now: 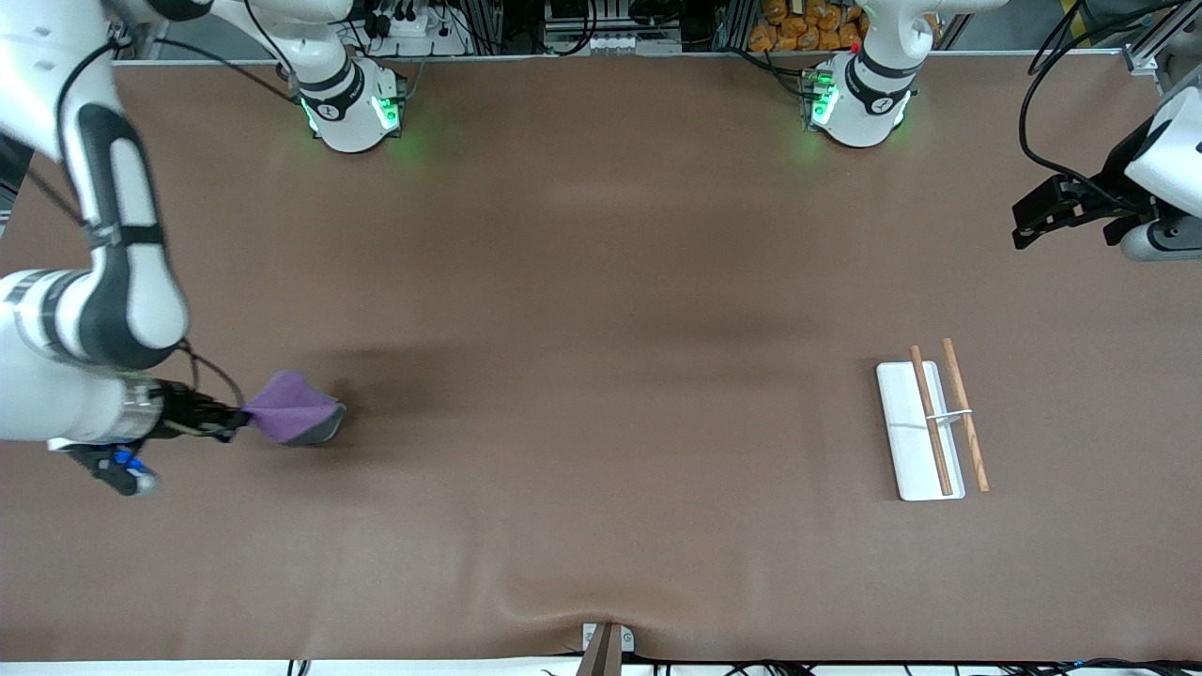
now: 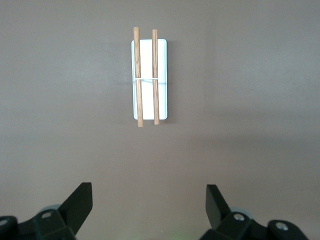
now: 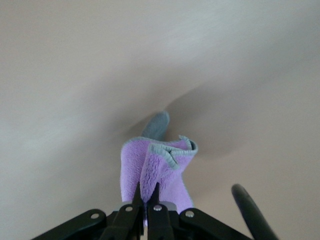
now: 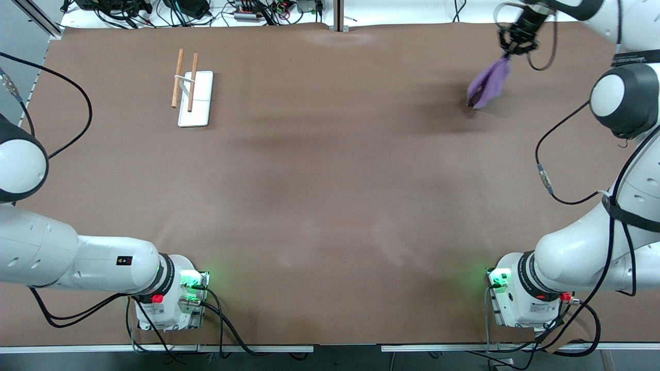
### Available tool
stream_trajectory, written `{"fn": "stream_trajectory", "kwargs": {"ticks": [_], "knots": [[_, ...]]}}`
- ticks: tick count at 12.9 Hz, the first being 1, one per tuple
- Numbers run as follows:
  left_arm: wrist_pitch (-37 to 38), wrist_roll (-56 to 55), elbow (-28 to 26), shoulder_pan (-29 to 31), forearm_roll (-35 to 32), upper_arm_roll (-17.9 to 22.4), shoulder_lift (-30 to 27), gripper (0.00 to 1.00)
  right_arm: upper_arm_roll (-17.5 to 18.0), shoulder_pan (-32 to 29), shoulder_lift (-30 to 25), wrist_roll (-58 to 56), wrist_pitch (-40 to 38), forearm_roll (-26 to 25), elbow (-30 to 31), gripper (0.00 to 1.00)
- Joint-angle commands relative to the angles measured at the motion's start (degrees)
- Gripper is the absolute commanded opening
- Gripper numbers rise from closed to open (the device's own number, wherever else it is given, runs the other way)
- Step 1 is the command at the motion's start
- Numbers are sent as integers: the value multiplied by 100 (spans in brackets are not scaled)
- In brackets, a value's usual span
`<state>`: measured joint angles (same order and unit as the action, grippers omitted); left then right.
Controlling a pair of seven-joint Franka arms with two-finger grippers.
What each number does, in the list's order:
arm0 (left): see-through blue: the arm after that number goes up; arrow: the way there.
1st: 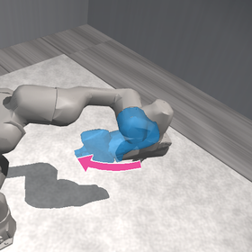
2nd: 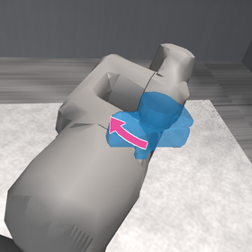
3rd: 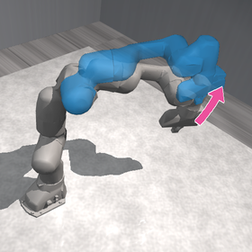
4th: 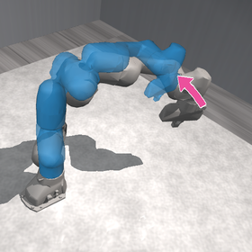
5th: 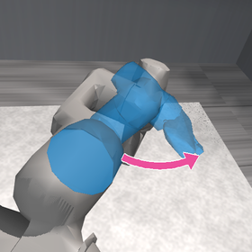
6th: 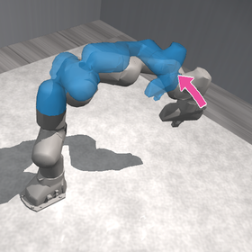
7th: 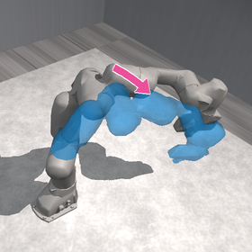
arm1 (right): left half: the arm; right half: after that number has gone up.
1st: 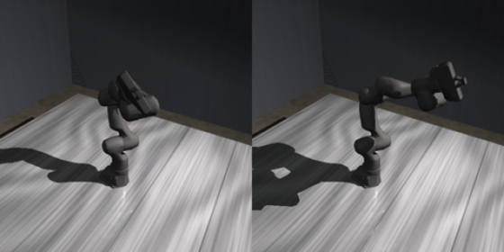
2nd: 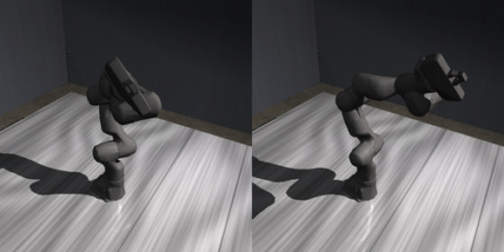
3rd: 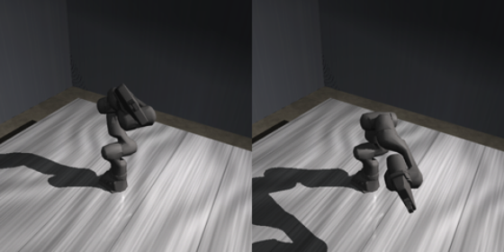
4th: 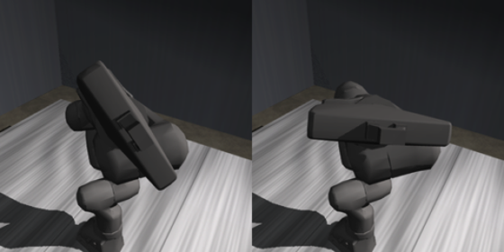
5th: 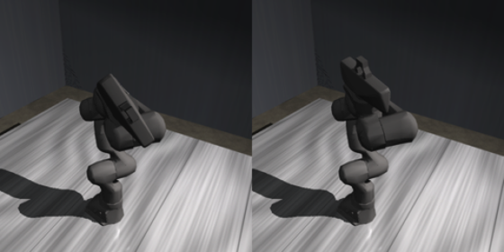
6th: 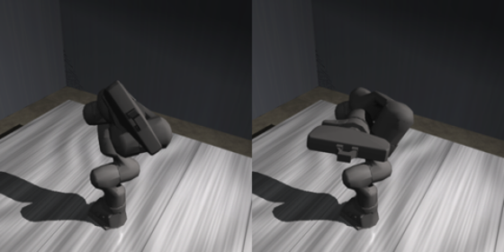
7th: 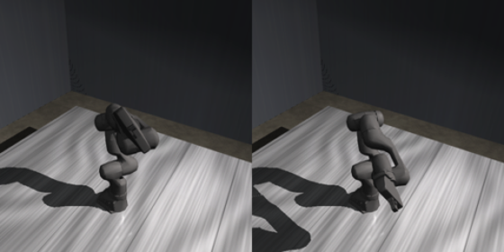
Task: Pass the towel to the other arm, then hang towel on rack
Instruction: 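Lift the towel with the right gripper while the left gripper approaches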
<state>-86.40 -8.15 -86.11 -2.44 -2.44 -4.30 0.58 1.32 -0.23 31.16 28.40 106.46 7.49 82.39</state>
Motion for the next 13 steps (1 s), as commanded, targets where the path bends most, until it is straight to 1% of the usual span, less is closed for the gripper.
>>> {"fn": "stream_trajectory", "kwargs": {"ticks": [1,4,5,6,8,9,11,13], "knots": [[-26,-361,95,-29,59,-36,109,100,-80,785,-171,761,-99,33,-196,0],[-79,-1089,95,-37,647,-36,250,100,-71,1602,-312,1446,-82,33,-267,0],[-114,-1275,95,-46,814,-36,337,100,-71,1814,-312,1666,-82,33,-389,0],[-114,-1459,104,-142,938,-45,425,100,-71,2042,-321,1834,-82,42,-503,0],[-227,-2213,104,-580,983,-36,714,100,-62,2429,-329,2308,-73,42,-679,0],[-463,-2600,104,-765,1000,-36,846,100,-62,2597,-321,2571,-73,94,-776,0],[-929,-3400,104,-1108,1175,-54,1101,100,-71,2887,-329,3038,-38,357,-882,0],[-1439,-4155,95,-1372,1438,-54,1382,100,-79,3177,-329,3582,-29,367,-1049,0]]}}
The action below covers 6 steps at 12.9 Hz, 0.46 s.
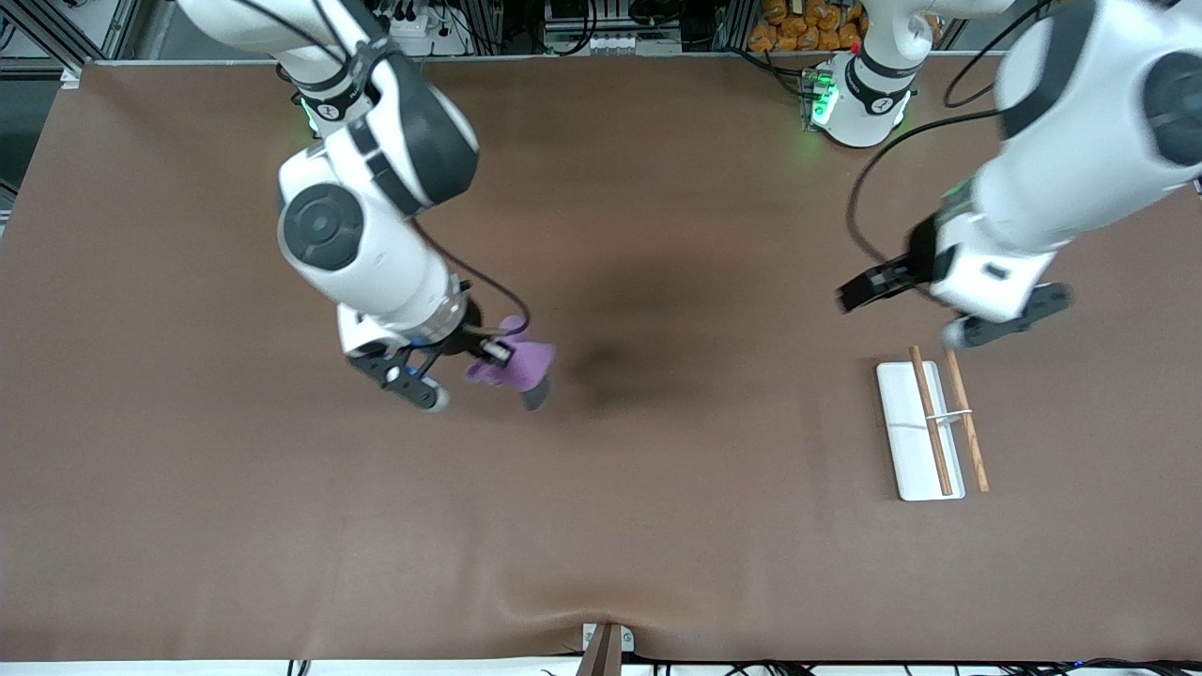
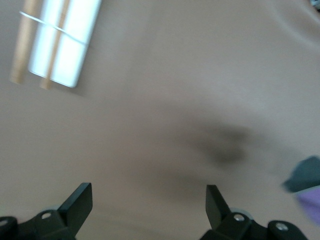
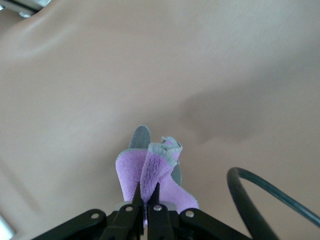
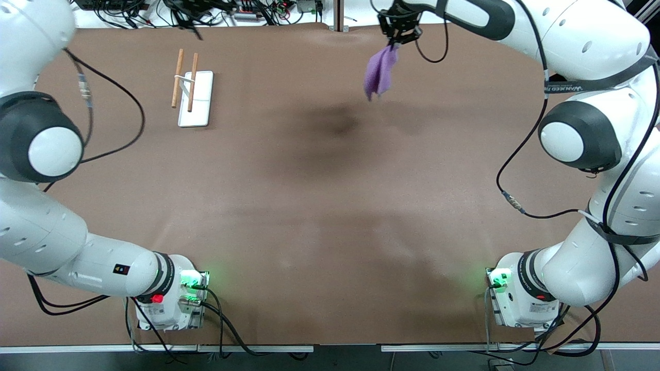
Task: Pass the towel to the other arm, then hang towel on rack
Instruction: 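Lift the towel with the right gripper while the left gripper approaches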
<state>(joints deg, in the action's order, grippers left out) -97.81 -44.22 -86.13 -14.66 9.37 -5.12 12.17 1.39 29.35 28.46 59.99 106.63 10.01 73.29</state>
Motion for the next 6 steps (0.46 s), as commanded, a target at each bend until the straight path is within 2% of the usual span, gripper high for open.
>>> {"fn": "stream_trajectory", "kwargs": {"ticks": [1,3,6], "knots": [[-508,-857,96,-307,389,29,372,100,-86,342,-51,635,-29,116,-218,0],[-843,-1490,88,-528,635,29,645,100,-77,492,-25,1135,50,116,-429,0],[-1195,-2439,70,-651,1075,20,979,100,-86,660,10,1752,401,116,-430,0]]}}
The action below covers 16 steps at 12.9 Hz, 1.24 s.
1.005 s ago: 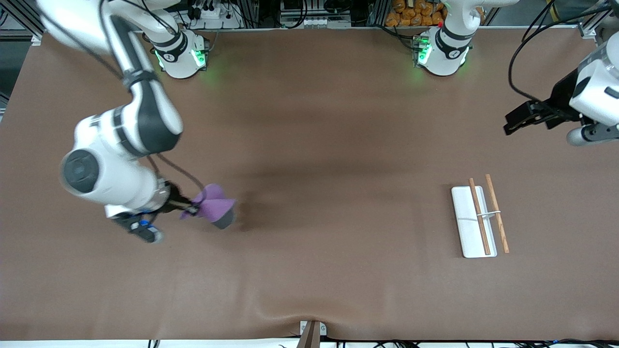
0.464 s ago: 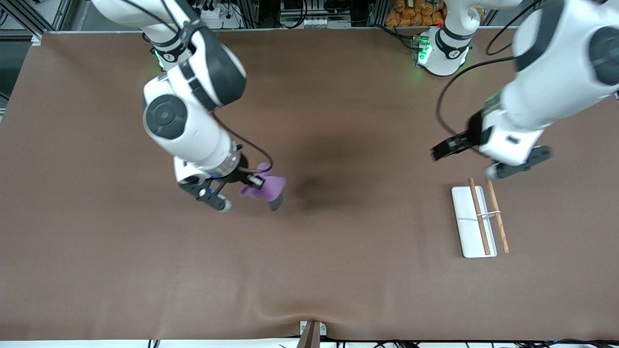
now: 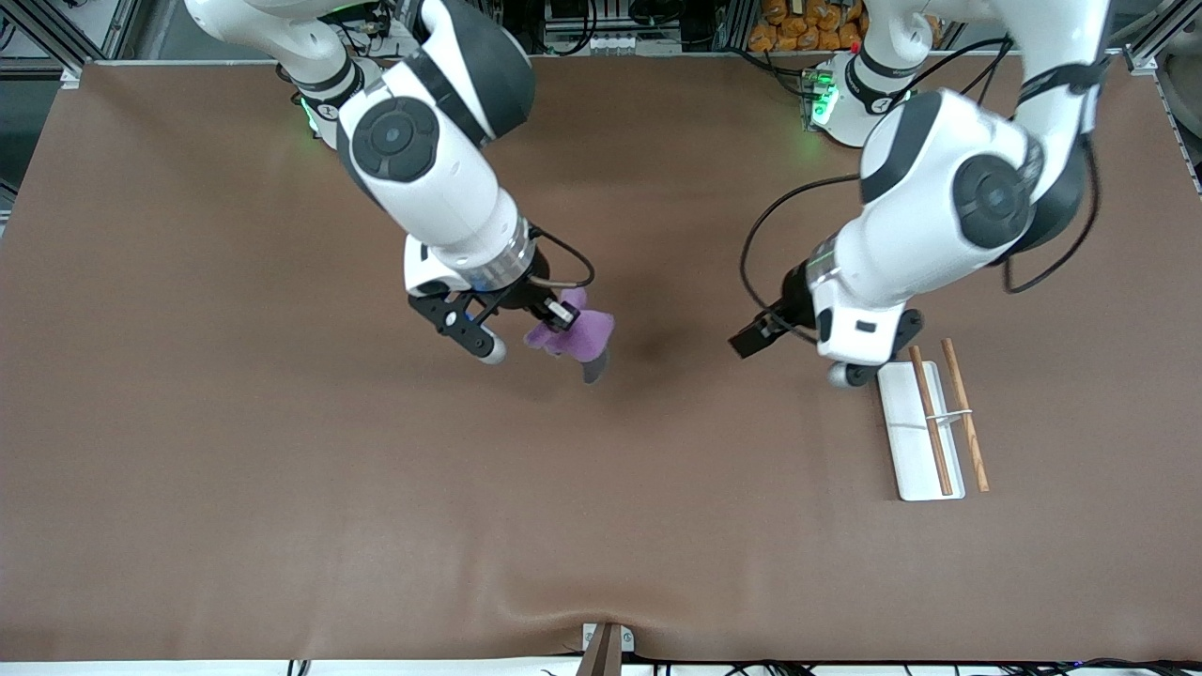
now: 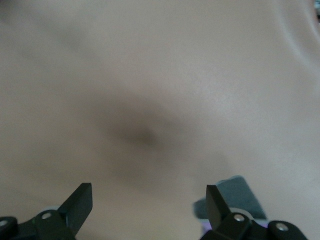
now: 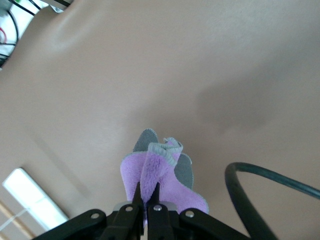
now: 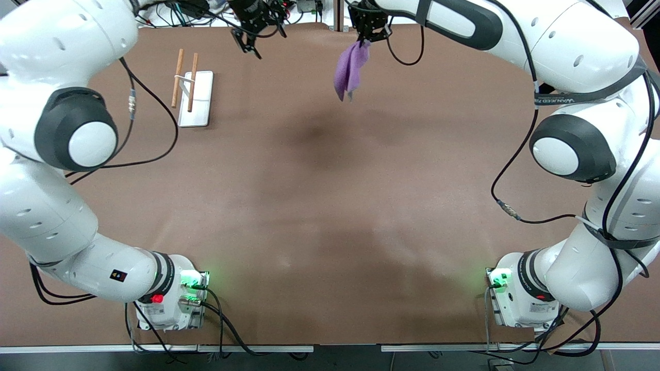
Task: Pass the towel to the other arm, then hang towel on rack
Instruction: 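Lift the towel with the right gripper while the left gripper approaches, then grasp the towel with the left gripper beside the right gripper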
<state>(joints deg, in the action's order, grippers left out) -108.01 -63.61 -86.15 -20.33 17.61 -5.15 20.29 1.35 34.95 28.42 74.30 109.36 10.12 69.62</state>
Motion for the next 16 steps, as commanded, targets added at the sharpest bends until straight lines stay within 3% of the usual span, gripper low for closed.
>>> {"fn": "stream_trajectory", "kwargs": {"ticks": [1,9,12,16], "knots": [[-247,-669,72,-102,330,23,229,100,-82,108,41,418,243,113,-63,0],[-774,-2127,-33,-348,1482,23,730,100,-91,144,199,998,859,113,-63,0],[-1459,-2875,-349,-568,1552,14,774,100,-82,144,199,1086,903,113,-63,0],[-1478,-3306,-385,-568,2237,23,845,100,-91,152,217,1236,1026,113,-63,0]]}}
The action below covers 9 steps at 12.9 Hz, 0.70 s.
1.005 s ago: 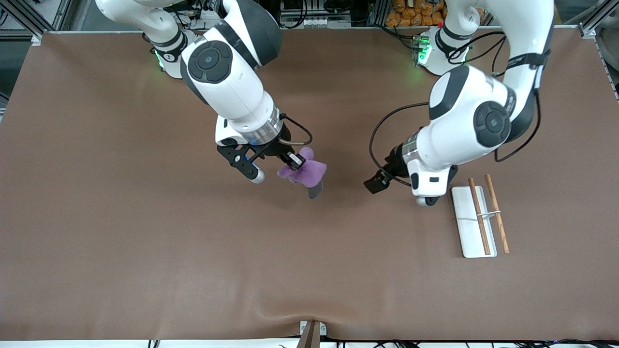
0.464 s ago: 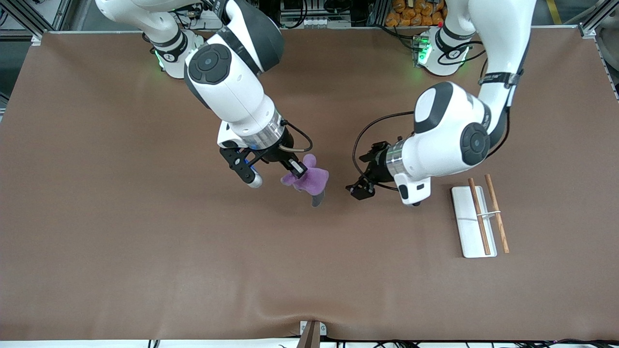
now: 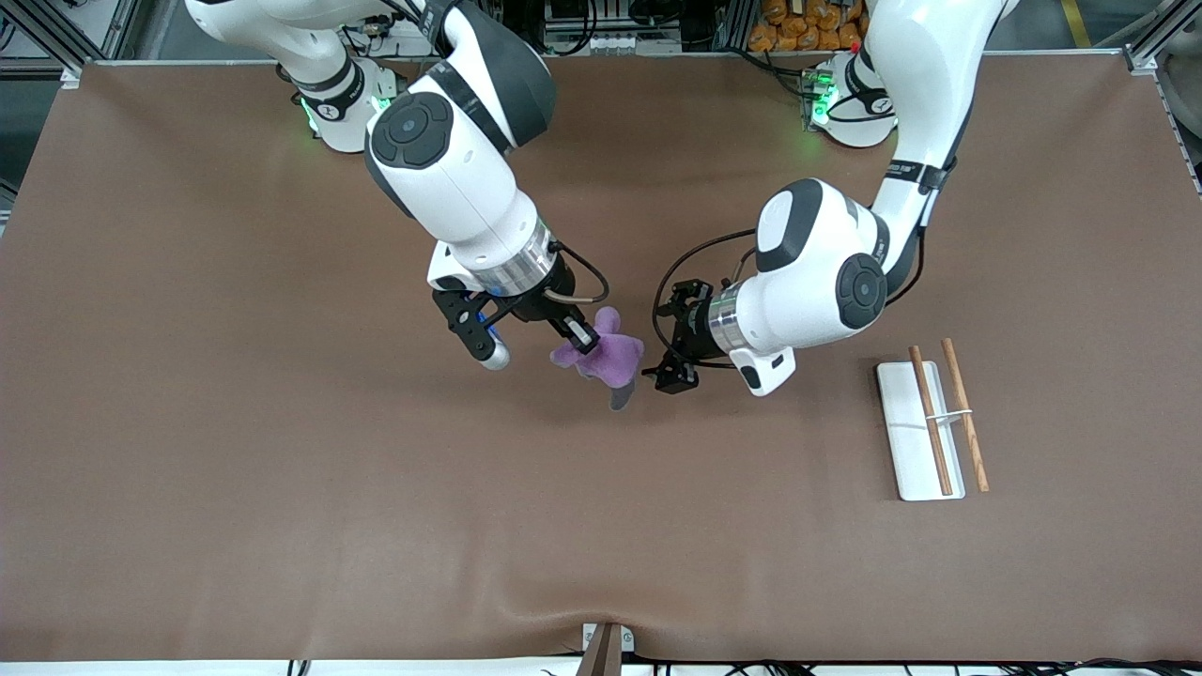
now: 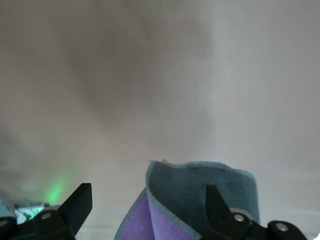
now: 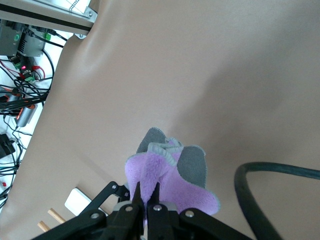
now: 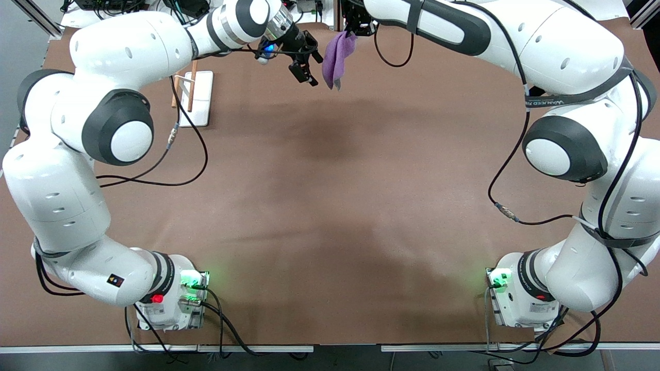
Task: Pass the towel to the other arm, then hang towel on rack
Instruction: 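Grasp the towel with the left gripper beside the right gripper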
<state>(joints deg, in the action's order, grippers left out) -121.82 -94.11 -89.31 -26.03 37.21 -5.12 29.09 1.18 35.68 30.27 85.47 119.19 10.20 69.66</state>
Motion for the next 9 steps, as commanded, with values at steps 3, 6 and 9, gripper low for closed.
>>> {"fn": "stream_trajectory", "kwargs": {"ticks": [3,6,9], "knots": [[-114,-389,-51,-42,523,20,88,100,-74,88,67,136,69,105,-67,0],[-140,-389,-33,-69,883,20,115,76,-83,106,84,145,69,105,-67,0],[-176,-389,-25,-51,920,20,115,34,-83,106,85,136,69,105,-58,0]]}}
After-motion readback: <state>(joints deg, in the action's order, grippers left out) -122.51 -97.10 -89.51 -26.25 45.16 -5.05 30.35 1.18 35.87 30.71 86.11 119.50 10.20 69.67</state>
